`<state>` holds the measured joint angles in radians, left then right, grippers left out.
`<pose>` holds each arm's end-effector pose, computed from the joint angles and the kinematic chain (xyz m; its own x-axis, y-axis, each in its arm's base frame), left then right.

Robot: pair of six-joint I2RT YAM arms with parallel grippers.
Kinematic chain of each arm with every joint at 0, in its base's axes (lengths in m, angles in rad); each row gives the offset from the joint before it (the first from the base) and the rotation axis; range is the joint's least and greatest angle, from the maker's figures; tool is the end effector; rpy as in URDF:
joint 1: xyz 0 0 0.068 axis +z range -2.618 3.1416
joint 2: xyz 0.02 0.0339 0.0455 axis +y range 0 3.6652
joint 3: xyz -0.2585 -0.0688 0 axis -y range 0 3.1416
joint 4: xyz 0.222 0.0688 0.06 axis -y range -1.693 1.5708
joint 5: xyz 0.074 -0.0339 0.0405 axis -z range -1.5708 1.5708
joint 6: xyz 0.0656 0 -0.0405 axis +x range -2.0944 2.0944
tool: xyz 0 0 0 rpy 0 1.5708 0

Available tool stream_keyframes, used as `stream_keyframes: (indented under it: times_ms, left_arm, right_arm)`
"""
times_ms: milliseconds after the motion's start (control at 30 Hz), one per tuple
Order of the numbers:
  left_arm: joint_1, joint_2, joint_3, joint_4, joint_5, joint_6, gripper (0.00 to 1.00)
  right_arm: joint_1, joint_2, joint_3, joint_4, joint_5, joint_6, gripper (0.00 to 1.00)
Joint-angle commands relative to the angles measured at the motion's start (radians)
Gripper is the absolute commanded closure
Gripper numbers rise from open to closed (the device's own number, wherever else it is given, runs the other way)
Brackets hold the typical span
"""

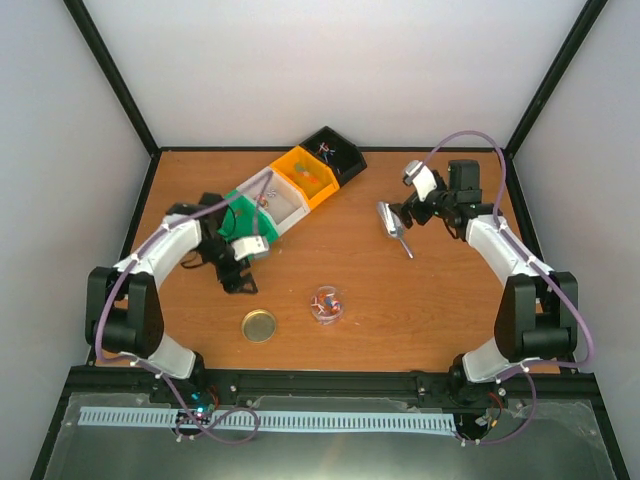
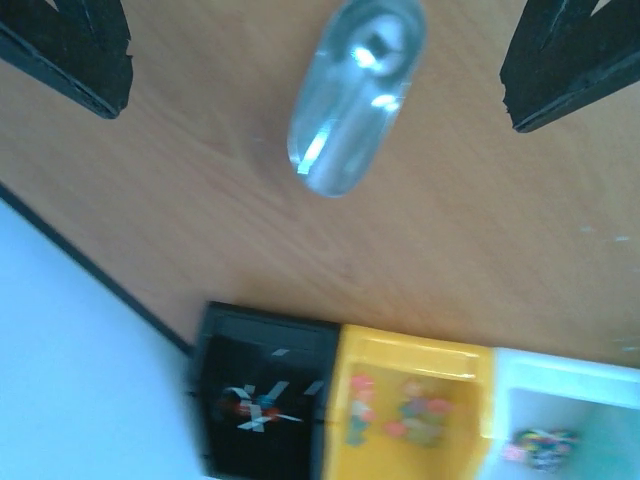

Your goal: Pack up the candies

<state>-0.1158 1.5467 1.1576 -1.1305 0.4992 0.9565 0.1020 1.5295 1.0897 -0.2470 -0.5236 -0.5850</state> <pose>0.2434 -0.0599 0.2118 -0.4690 0.7768 -0.4202 0.8831 0.4067 -0.2337 0.3318 0.0669 0.2486 -0.2648 -0.5078 -0.8198 -0.7425 0.6498 -0.1627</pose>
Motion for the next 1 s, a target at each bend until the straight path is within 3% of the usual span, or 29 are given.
stream_keyframes:
  times_ms: [0, 167, 300, 433, 667, 867, 967]
  left_arm:
    - [-0.068, -0.065, -0.139, 0.101, -0.089, 0.14, 0.11]
    - [-0.153, -0.058, -0.241, 0.164, -0.147, 0.152, 0.22]
    - [-0.204, -0.067, -0.302, 0.23, -0.159, 0.127, 0.24]
    - [-0.248, -0.034, -0.32, 0.296, -0.196, 0.064, 0.28]
    - [-0.31, 0.001, -0.362, 0.465, -0.35, 0.003, 0.46]
    - [-0.315, -0.01, -0.369, 0.521, -0.374, -0.019, 0.63]
    - [-0.314, 0.026, -0.315, 0.481, -0.36, -0.072, 0.79]
  right_arm:
    - [-0.039, 0.003, 0.026, 0.12, 0.182, 0.036, 0.0]
    - [-0.074, 0.022, 0.08, 0.081, 0.161, 0.056, 0.0]
    - [-0.084, 0.059, 0.146, -0.042, 0.098, 0.06, 0.0]
    - [-0.087, 0.05, 0.139, -0.054, 0.03, 0.106, 0.0]
    - [-0.087, 0.014, 0.09, 0.003, 0.051, 0.135, 0.0]
    - [-0.094, -0.037, -0.001, 0.06, -0.015, 0.066, 0.0]
    - [-0.094, -0.003, 0.069, -0.089, -0.114, -0.025, 0.0]
